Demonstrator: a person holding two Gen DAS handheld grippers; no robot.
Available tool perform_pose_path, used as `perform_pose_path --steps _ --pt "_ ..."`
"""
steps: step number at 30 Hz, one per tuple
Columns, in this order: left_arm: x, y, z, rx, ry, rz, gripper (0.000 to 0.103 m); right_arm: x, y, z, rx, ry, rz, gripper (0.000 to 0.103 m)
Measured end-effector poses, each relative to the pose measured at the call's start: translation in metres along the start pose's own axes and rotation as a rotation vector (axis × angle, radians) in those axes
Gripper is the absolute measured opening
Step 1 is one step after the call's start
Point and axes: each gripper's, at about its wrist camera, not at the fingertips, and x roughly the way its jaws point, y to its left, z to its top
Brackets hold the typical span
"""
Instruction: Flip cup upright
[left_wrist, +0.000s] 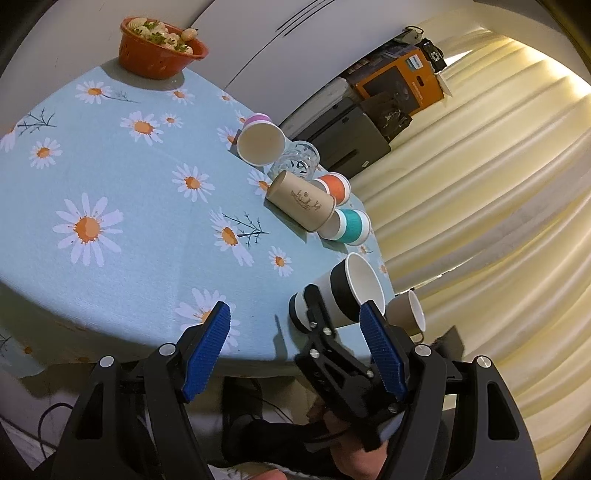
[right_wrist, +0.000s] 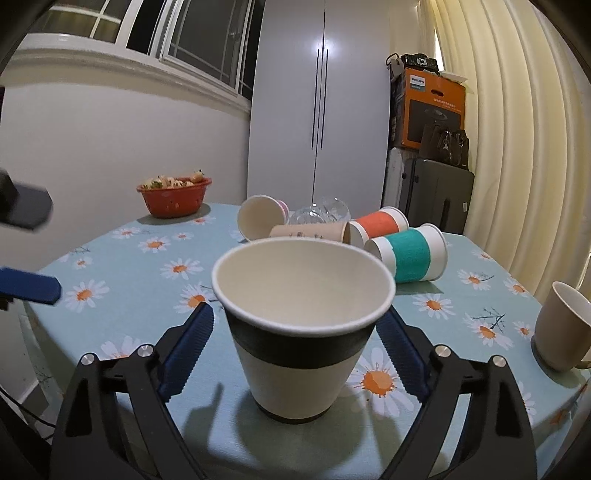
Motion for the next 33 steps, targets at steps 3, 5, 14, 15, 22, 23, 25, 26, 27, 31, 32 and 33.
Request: perform_pose_path --steps 3,5,14,15,22,23,25,26,27,31,32,33 --pt "0.0 -0.001 -0.001 0.014 -0.003 0.011 0.071 -0.009 -0.002 0.006 0.014 -0.01 0.012 0.09" --pt "-0.001 -0.002 -0.001 0.017 -0.009 0.011 0.071 -0.017 -0.005 0.009 0.018 -0.014 0.018 0.09" --pt "-0.015 -0.004 -0.003 0.036 -0.071 0.003 0.071 -0.053 -0.016 0.019 0.029 -0.013 0.028 0.09" --pt "-0.018 -0.005 -0.004 0.041 -0.079 0.0 0.071 -0.058 -0.016 0.023 0.024 -0.011 0.032 0.09" --pt "-0.033 -0.025 -0.017 0.155 -0.131 0.031 0.071 -0.103 -0.019 0.044 0.016 -0.04 0.048 0.098" --pt "-0.034 -0.03 -0.02 0.181 -0.136 0.038 0.071 -0.109 -0.021 0.049 0.007 -0.031 0.058 0.098" --pt "-0.037 -0.037 -0.026 0.222 -0.145 0.047 0.071 -0.118 -0.023 0.055 -0.008 -0.015 0.072 0.098" --pt "-0.04 -0.04 -0.029 0.242 -0.151 0.051 0.071 -0.125 -0.025 0.059 -0.021 -0.007 0.08 0.098" --pt "-0.042 -0.045 -0.035 0.27 -0.157 0.058 0.071 -0.129 -0.028 0.063 -0.027 -0.005 0.083 0.098" --pt "-0.053 -0.062 -0.051 0.374 -0.185 0.093 0.071 -0.143 -0.039 0.075 -0.017 0.044 0.116 0.098" --pt "-0.054 -0.064 -0.053 0.388 -0.187 0.099 0.071 -0.144 -0.042 0.077 -0.012 0.068 0.126 0.098" --pt "-0.056 -0.068 -0.056 0.412 -0.192 0.126 0.071 -0.146 -0.047 0.079 -0.008 0.086 0.137 0.098"
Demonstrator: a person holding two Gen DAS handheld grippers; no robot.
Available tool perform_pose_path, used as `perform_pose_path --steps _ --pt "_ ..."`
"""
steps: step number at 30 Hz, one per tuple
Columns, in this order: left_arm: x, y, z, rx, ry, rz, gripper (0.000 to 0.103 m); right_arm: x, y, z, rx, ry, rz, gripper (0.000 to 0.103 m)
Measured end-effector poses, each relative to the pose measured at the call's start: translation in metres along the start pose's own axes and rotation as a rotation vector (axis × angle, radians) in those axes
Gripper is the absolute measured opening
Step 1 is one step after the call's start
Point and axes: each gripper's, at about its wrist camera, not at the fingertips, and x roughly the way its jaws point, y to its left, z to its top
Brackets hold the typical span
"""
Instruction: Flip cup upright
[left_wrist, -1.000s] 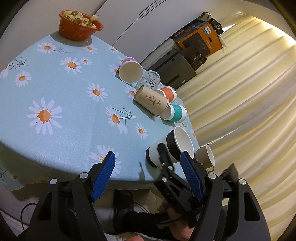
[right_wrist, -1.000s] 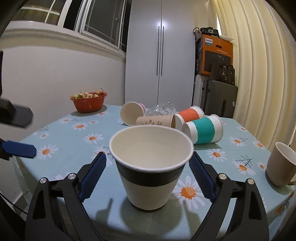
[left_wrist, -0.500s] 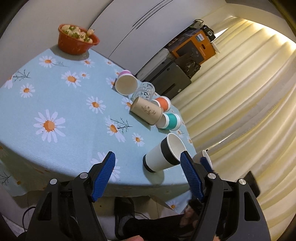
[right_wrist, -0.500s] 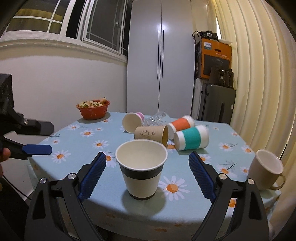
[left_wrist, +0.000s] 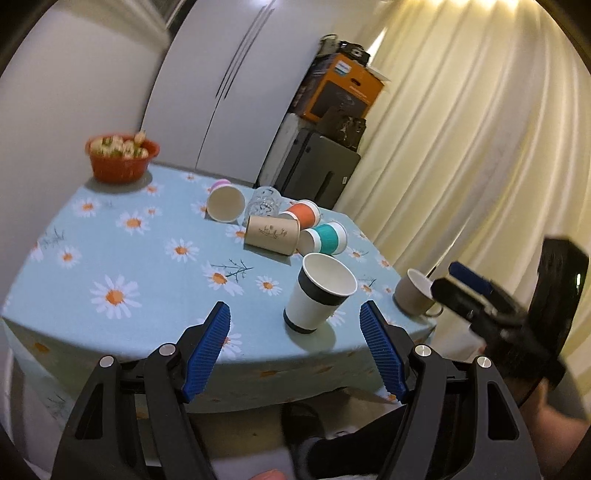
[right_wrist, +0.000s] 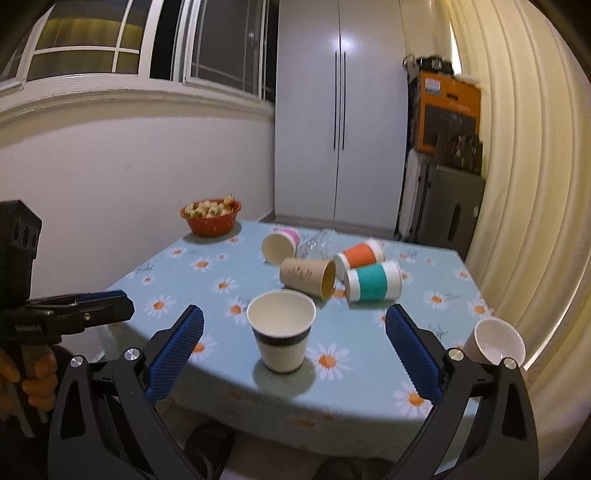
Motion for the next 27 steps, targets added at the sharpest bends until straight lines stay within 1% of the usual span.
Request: perform_pose_path --steps 2,5,7,11,16,18,21,24,27 --pt "-0.004 -0.006 0.0 0.038 -0.002 0.077 0.071 -0.006 -0.006 -0.001 -0.005 0.006 0.009 0.098" --pt "-0.013 -0.011 0.001 0.067 -0.008 0.083 0.071 -0.012 -0.014 -0.007 -0.018 0.009 -0.007 0.098" --pt "-0.02 -0.017 0.001 0.108 -0.014 0.121 0.071 -0.015 -0.022 -0.013 -0.006 0.019 -0.016 0.098" --pt "-0.027 -0.02 -0.002 0.159 -0.002 0.161 0.071 -0.023 -0.04 -0.022 0.04 0.019 -0.022 0.098" --pt "-0.03 -0.024 -0.009 0.21 0.018 0.195 0.071 -0.028 -0.053 -0.028 0.087 0.038 -0.014 0.098" --pt "-0.029 -0.027 -0.014 0.236 0.029 0.211 0.071 -0.031 -0.053 -0.028 0.075 0.033 -0.027 0.098" --pt "-0.028 -0.029 -0.021 0.26 0.04 0.231 0.071 -0.036 -0.049 -0.032 0.045 0.022 -0.023 0.098" --pt "-0.028 -0.028 -0.023 0.253 0.039 0.231 0.071 -0.038 -0.051 -0.038 0.061 0.028 -0.032 0.098" --pt "-0.028 -0.025 -0.022 0.232 0.03 0.229 0.071 -0.041 -0.049 -0.04 0.044 0.014 -0.048 0.098"
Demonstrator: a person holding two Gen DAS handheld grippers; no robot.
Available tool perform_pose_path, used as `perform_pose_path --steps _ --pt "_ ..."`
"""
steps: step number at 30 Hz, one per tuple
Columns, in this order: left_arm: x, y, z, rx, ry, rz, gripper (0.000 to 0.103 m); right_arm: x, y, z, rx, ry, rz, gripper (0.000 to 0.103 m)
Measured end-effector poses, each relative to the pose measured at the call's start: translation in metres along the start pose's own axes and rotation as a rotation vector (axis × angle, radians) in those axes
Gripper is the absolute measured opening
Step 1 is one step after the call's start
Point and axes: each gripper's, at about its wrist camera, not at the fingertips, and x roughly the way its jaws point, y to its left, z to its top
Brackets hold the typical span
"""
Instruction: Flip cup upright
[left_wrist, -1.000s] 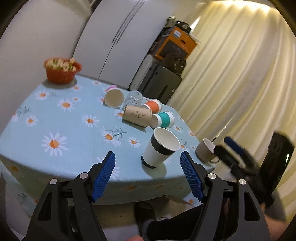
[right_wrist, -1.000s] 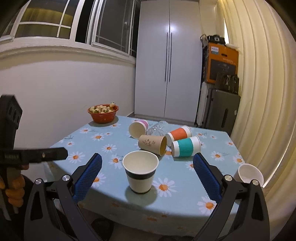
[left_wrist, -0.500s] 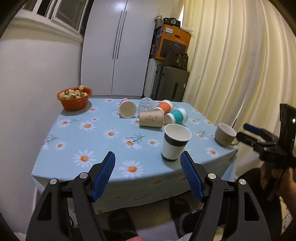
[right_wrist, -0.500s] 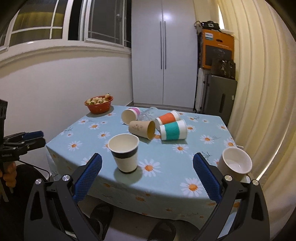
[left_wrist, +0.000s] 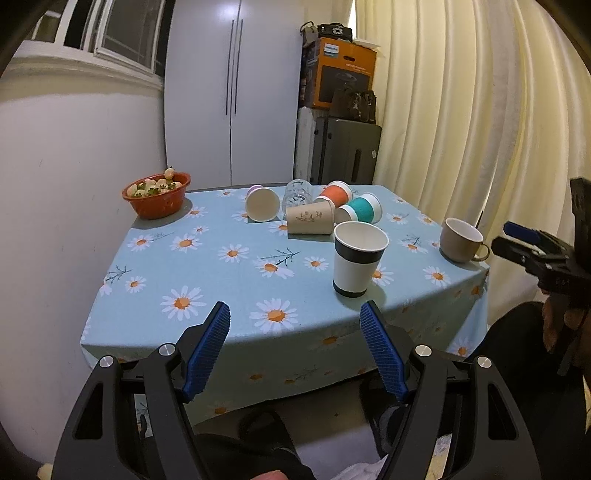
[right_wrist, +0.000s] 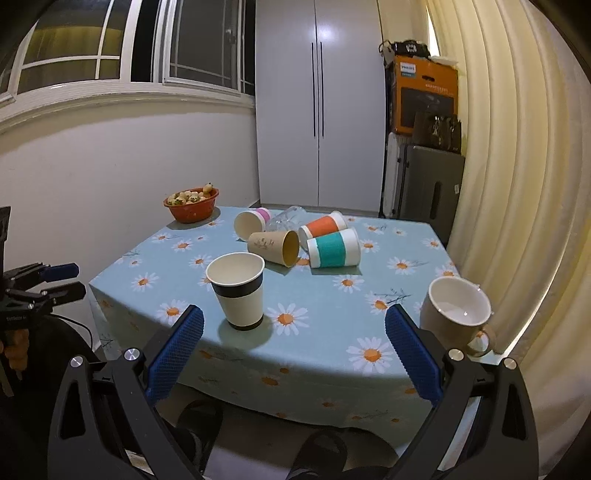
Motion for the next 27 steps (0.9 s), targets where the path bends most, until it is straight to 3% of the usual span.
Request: perform_pose_path --steps 27 --pt "0.0015 0.0 0.0016 -0.01 -0.009 -0.021 0.071 0.0016 0.0082 -0.0059 -0.024 0.012 -0.019 0.098"
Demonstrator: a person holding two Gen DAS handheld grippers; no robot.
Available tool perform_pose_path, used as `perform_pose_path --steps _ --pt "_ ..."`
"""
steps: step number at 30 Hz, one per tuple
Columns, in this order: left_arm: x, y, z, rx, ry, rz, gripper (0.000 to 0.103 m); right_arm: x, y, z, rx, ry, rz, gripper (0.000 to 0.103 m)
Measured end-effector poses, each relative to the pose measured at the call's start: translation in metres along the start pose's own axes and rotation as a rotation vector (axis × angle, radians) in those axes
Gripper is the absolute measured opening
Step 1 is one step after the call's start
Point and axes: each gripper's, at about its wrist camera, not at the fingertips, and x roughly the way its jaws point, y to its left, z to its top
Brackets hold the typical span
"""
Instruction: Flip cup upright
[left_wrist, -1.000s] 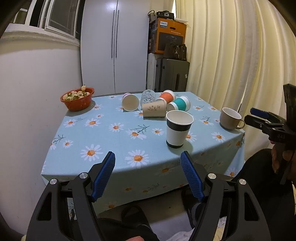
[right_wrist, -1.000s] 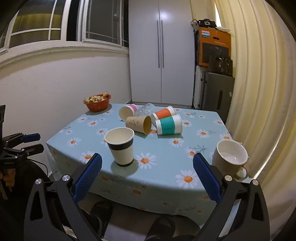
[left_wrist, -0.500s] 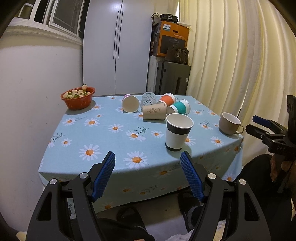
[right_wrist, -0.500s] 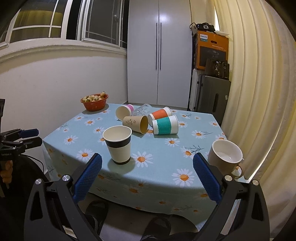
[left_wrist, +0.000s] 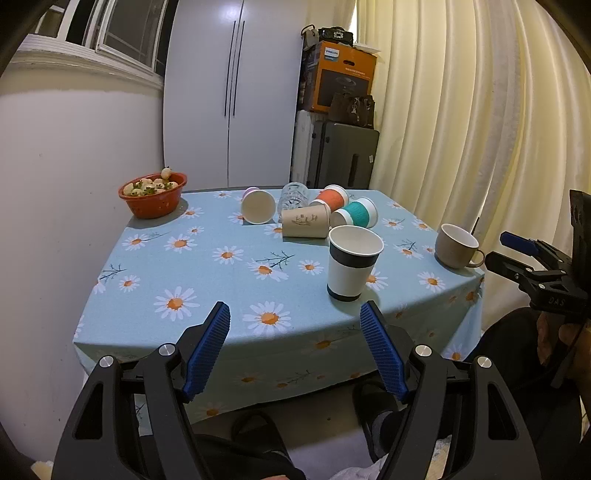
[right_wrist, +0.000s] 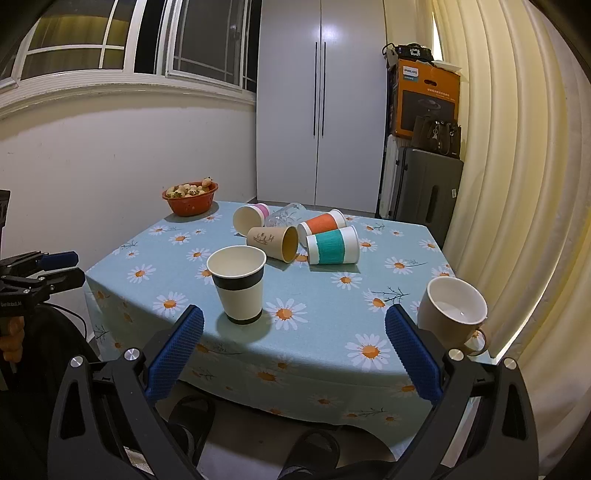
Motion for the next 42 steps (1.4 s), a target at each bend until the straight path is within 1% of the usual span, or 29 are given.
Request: perform_pose_path --steps 42 --pt "0.0028 -0.0027 -0.0007 -0.017 0.009 -0.006 0.071 0.0041 -0.0005 -0.0027 0.0 0.017 -0.006 0.098"
